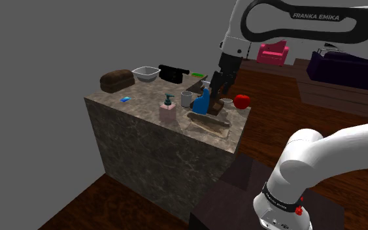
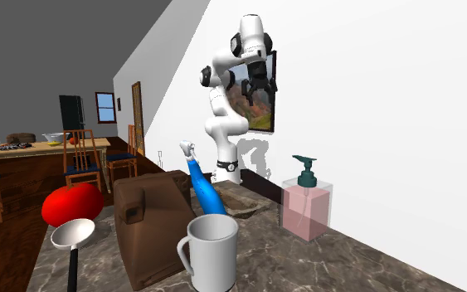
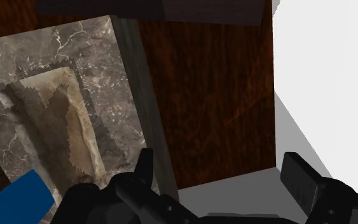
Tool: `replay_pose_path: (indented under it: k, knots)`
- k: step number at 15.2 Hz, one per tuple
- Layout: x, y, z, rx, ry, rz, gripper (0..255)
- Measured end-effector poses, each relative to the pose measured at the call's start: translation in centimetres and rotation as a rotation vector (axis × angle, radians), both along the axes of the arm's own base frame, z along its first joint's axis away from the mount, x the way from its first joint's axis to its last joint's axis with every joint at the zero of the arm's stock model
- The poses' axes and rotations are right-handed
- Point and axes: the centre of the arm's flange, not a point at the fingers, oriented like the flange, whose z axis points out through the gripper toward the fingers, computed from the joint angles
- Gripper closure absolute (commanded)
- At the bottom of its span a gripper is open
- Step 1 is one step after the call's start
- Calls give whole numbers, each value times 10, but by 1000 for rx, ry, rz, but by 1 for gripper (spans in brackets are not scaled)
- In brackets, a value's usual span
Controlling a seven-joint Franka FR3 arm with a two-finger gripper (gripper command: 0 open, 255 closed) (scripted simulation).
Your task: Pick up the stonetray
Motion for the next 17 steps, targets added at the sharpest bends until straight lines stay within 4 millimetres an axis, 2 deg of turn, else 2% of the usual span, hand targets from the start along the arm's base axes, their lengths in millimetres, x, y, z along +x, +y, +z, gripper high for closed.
replay_pose_path:
  k: [2,4,17]
  knots:
    - [2,-5,-3,0,0,3,0]
    - [11,-20,-19,1,2,15,0]
    - [76,-135,-123,5,8,114,0]
